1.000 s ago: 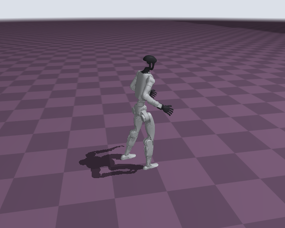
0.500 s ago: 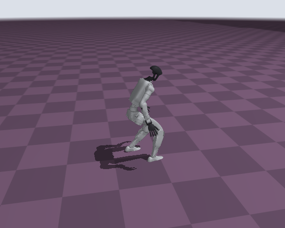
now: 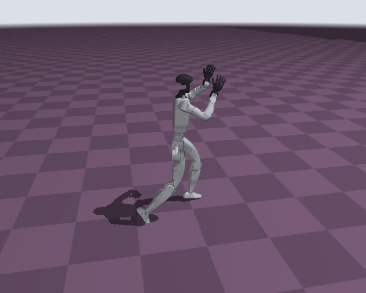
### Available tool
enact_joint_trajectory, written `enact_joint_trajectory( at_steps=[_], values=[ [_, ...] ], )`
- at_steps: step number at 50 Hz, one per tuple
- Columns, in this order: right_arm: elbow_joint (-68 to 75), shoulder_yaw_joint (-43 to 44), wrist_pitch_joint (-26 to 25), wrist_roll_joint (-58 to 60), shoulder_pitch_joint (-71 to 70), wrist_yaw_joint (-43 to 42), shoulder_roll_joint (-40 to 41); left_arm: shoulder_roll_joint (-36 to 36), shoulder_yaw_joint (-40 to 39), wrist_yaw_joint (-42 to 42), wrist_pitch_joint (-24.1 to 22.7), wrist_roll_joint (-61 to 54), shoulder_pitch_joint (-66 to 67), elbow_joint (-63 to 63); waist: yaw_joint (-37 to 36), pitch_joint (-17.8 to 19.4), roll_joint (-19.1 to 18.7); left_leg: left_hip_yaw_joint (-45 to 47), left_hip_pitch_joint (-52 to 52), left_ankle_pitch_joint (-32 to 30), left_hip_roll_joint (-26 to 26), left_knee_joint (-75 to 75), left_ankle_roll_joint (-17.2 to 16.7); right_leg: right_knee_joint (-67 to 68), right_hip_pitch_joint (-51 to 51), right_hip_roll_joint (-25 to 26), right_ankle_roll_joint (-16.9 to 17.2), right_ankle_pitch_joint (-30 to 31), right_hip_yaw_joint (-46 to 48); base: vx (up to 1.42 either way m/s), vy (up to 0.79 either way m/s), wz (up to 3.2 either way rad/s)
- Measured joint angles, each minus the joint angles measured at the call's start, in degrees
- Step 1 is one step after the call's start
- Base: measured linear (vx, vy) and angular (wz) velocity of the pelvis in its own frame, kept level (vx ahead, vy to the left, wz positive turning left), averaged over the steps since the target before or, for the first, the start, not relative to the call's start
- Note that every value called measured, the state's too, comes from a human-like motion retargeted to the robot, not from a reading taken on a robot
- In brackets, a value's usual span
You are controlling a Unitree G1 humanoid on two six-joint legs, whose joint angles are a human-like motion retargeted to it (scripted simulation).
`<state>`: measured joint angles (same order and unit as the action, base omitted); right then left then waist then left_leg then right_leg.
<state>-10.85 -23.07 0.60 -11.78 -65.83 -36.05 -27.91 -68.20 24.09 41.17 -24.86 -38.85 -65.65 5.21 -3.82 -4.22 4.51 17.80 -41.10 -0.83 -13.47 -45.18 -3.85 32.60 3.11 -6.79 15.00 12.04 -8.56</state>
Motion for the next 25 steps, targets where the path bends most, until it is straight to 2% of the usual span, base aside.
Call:
enact_joint_trajectory(
  at_steps=[2,3,5,7,9,10,11,13,14,15,17,20,22,25],
  values=[
    [-4.16,1.27,-1.22,0.65,5.21,4.45,-0.86,1.12,-12.14,-3.95,1.41,0.44,17.07,7.23,-3.96,-2.58,-0.22,-2.24,-6.26,-1.88,-1.89,-16.4,-2.29,-4.63,3.26,-1.98,-0.01,1.94,0.1,-0.86,-0.1,-1.35],
    [-6.1,1.6,-1.53,1.48,6.89,6.0,-1.57,2.74,-18.3,-5.37,2.01,1.18,25.12,10.38,-5.7,-3.23,0.47,-2.22,-7.65,-4.03,-1.22,-21.61,-3.94,-6.35,4.04,-4.59,-0.03,1.11,0.37,-0.91,-0.06,-1.57],
    [-10.63,2.63,-2.23,4.28,9.57,8.94,-3.22,7.96,-32.07,-6.87,2.86,3.58,42.04,17.21,-7.98,-2.79,1.7,-2.27,-7.68,-4.37,0.82,-27.82,-6.31,-6.04,4.16,-9.35,-3.35,-7.91,2.5,-0.96,-0.15,-1.55],
    [-15.01,5.45,-2.28,9.19,11.96,10.5,-5.78,15.72,-43.0,-5.17,2.19,6.83,54.51,21.71,-7.53,1.28,1.65,-3.29,-5.7,7.73,0.88,-30.62,-3.7,-0.8,3.61,-10.26,-9.28,-28.76,5.44,-1.01,-0.34,-1.04],
    [-18.48,9.11,-1.39,14.71,16.58,8.69,-8.53,26.08,-49.07,-1.06,1.33,10.06,61.54,23.22,-4.35,7.97,1.77,-3.98,-5.46,24.35,-0.2,-32.88,1.33,5.84,2.7,-9.15,-12.92,-49.8,7.09,-1.02,-0.38,-0.08],
    [-20.06,10.86,-0.78,17.43,20.04,6.69,-9.64,32.24,-50.75,1.45,1.23,11.62,63.92,23.54,-2.17,12.07,1.99,-4.4,-6.18,31.07,-0.75,-34.29,3.57,9.68,2.03,-8.34,-14.15,-58.53,7.48,-0.97,-0.31,0.48],
    [-20.37,12.14,-0.22,18.87,25.65,3.51,-9.93,38.37,-49.45,3.5,2.25,12.43,63.77,22.12,-0.38,15.98,0.86,-6.56,-8.63,31.68,-2.14,-35.36,4.24,10.42,1.62,-5.44,-15.51,-60.64,8.11,-0.91,-0.25,0.67],
    [-17.54,13.76,0.38,18.19,38.07,-0.32,-8.63,48.64,-44.37,5.19,4.89,11.66,62.12,16.7,2.23,22.86,-0.74,-10.62,-13.24,28.33,-3.6,-36.71,3.71,13.91,-0.16,-1.05,-17.42,-62.04,9.94,-0.75,-0.19,0.89],
    [-14.34,14.23,0.38,15.68,44.55,0.32,-6.44,52.29,-40.9,4.6,6.08,10.28,61.57,13.24,2.95,25.04,-0.32,-11.28,-14.12,25.63,-2.84,-36.03,2.95,16.74,-1.45,-0.98,-17.48,-62.04,11.0,-0.59,-0.19,1.03],
    [-10.68,14.64,0.32,12.52,51.01,1.91,-3.71,55.44,-37.27,3.59,7.11,8.7,61.31,9.74,3.51,26.7,0.63,-11.28,-14.32,23.0,-1.49,-34.78,2.17,19.87,-2.82,-1.79,-17.21,-62.04,12.07,-0.45,-0.17,0.92],
    [-4.46,15.71,0.4,7.28,61.09,4.31,3.25,57.87,-31.39,1.66,7.48,6.73,63.63,5.9,3.2,27.55,3.15,-9.73,-10.52,20.28,1.33,-27.35,1.72,19.34,-3.4,-3.81,-15.71,-59.38,13.04,-0.31,-0.12,0.48],
    [-1.84,16.73,2.32,5.77,71.94,1.08,9.27,56.93,-26.24,-1.25,7.0,7.61,70.0,6.79,0.41,25.84,4.19,-7.8,-3.87,16.05,1.87,-13.1,1.33,9.94,-2.76,-3.38,-12.99,-51.31,13.94,-0.23,-0.06,-0.31],
    [-4.25,16.69,3.88,7.79,76.1,0.94,7.78,55.06,-25.09,-5.25,7.23,9.77,73.76,9.19,-1.54,22.84,4.38,-6.16,-1.24,11.69,1.54,-3.77,0.35,4.89,-4.43,-3.22,-10.7,-46.16,15.59,-0.27,-0.05,-0.62],
    [-8.72,15.53,5.05,10.85,77.3,5.17,1.58,52.83,-24.02,-10.89,7.79,12.23,76.72,11.56,-3.61,18.35,4.54,-4.18,1.48,6.47,0.79,7.72,-1.98,-1.26,-6.93,-2.76,-8.3,-41.08,17.77,-0.32,-0.06,-0.67]
  ],
)
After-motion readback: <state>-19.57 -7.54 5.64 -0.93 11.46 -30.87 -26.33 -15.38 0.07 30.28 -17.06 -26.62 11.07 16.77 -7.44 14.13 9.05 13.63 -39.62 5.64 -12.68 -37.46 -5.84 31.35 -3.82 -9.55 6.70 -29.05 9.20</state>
